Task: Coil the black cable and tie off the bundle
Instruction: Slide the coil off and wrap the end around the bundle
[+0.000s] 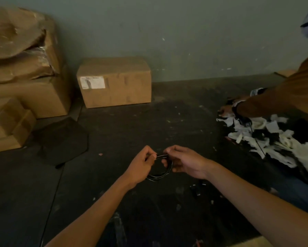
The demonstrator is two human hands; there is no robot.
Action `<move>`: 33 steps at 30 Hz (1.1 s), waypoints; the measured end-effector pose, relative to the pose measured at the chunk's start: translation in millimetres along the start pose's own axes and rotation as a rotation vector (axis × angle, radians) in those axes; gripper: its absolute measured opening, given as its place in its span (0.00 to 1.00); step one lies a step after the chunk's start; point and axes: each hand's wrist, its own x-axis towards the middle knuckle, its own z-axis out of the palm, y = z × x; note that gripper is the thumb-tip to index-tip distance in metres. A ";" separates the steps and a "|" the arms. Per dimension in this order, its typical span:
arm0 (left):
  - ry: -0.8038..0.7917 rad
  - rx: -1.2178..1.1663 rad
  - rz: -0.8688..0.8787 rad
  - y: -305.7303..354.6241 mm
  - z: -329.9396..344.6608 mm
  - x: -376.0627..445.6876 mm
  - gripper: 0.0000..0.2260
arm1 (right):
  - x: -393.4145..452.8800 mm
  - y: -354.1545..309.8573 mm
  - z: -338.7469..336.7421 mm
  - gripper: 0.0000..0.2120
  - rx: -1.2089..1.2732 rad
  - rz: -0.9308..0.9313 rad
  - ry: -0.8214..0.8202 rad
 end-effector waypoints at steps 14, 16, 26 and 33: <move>0.052 0.009 -0.116 -29.3 2.5 8.3 0.06 | -7.6 72.4 -48.8 0.12 -1.111 0.383 0.142; 0.042 0.013 -0.120 -29.4 1.5 7.7 0.06 | -4.9 82.0 -47.8 0.16 -1.143 0.365 0.165; 0.018 0.107 -0.117 -25.2 -10.6 6.5 0.06 | 15.7 40.2 -27.1 0.11 -0.920 0.205 0.228; 0.014 0.230 0.038 -10.8 -23.8 9.7 0.03 | 9.5 -27.5 25.5 0.10 -0.694 -0.249 0.190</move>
